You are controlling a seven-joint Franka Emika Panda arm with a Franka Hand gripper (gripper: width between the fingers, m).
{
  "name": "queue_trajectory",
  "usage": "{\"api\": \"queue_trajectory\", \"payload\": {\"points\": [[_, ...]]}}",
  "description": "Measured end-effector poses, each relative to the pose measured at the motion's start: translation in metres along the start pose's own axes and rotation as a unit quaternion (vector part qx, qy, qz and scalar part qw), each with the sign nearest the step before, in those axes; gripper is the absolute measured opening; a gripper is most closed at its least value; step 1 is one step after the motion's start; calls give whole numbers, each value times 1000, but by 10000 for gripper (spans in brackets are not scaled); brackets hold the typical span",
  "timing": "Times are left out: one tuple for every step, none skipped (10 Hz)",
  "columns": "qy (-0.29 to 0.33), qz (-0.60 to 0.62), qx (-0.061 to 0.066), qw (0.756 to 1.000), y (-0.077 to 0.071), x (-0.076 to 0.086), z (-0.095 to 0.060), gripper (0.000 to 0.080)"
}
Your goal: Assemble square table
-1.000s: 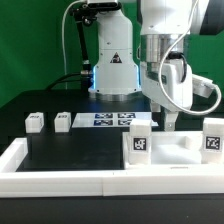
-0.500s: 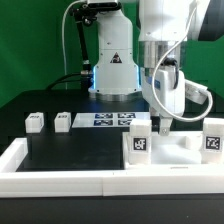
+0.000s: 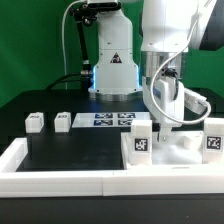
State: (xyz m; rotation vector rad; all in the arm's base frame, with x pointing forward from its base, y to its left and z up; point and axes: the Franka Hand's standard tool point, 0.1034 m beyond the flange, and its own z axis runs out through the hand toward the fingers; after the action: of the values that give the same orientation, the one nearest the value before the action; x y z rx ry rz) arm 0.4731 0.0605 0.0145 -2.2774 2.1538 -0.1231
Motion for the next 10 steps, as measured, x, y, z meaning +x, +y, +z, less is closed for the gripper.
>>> {"api": "queue_trajectory", "payload": {"points": [[0,-1,0,1000,-1,1,0,649],[0,-3,1,1000,-2,3,-1,526],[1,-5,1,1000,-3,4,-1,390],[1,-10,2,1000,-3,5,-1,390],[2,-13,2,1000,-4,7,-2,209],[2,-15,2,1000,-4,9,-2,81],[4,-11,3,1000,-4,11,-2,81],[4,-10,3,1000,-4,12,-2,57],[4,-10,3,1000,-4,12,-2,57],[4,-10,3,1000,-4,12,-2,57]]}}
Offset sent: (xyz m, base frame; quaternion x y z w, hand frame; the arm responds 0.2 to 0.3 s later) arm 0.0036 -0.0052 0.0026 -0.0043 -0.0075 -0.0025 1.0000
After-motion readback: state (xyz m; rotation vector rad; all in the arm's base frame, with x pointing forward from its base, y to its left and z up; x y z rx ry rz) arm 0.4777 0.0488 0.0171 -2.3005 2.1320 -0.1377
